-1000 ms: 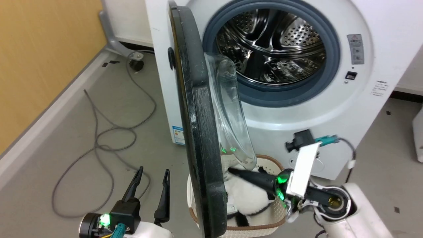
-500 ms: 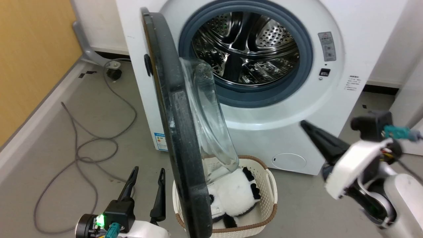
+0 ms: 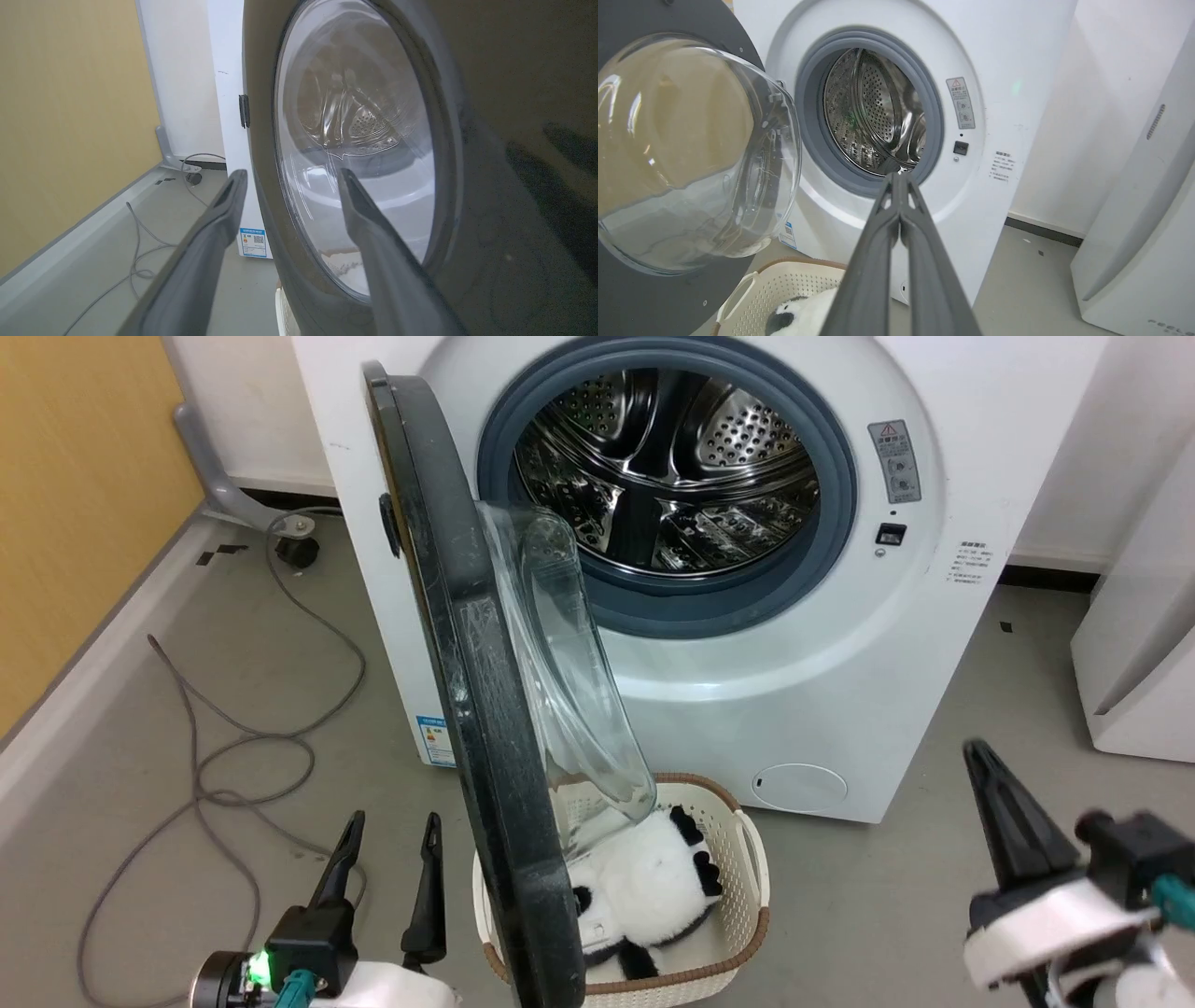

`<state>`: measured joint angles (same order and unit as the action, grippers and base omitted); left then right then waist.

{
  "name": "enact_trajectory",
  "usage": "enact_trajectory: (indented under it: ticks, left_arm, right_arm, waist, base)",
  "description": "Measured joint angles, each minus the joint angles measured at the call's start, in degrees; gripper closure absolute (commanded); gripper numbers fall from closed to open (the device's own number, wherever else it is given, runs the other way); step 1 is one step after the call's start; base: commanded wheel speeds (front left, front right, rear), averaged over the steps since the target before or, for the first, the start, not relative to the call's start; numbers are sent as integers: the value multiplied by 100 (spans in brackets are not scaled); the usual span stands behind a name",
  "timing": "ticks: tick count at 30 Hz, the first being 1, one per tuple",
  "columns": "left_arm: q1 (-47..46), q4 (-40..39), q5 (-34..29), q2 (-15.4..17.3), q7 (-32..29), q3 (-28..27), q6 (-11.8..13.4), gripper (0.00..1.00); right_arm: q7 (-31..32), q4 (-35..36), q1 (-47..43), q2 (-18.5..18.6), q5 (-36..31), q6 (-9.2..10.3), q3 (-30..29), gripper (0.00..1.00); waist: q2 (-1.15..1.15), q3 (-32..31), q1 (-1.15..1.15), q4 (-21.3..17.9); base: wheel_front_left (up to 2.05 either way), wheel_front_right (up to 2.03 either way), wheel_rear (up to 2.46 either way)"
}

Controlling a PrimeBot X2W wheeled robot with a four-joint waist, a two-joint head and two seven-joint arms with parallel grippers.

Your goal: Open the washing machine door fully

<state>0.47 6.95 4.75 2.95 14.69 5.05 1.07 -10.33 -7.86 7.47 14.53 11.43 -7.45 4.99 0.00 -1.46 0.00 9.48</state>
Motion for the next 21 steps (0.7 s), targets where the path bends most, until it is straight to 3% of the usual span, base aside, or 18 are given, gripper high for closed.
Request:
enact_trajectory:
  ticks: [2,3,4,5,10,20,21]
  left_arm:
    - [50,-2,-1,0,0,-18,-8,0]
    - [73,2,-2,0,0,-24,-22,0]
    - [80,5,-2,0,0,-29,-25,0]
    - [81,7,-2,0,0,-34,-32,0]
    - [110,45,-14,3,0,-44,-113,0]
    - [185,137,-53,-1,0,-21,-144,0]
    - [187,149,-53,0,0,-22,-165,15]
  right_arm:
    - [-40,109,-264,-292,-271,0,-283,100]
    - [-62,174,-393,-422,-424,0,-372,71]
    - [-93,255,-526,-549,-602,0,-466,14]
    - [-122,338,-642,-675,-750,0,-560,0]
    - [-276,552,-1140,-1072,-1117,-2,-977,0]
    - [-375,374,-1477,-1131,-994,-8,-1044,0]
    - [-385,339,-1487,-1134,-992,-8,-1045,0]
  waist:
    - [0,1,0,-3]
    - [0,5,0,-5]
    - [0,8,0,-7]
    - [0,10,0,-8]
    - [0,21,0,-35]
    - [0,48,0,-46]
    - [0,51,0,-40]
  base:
    - [0,0,0]
    - [0,0,0]
    - [0,0,0]
    - [0,0,0]
    - [0,0,0]
    - [0,0,0]
    - [0,0,0]
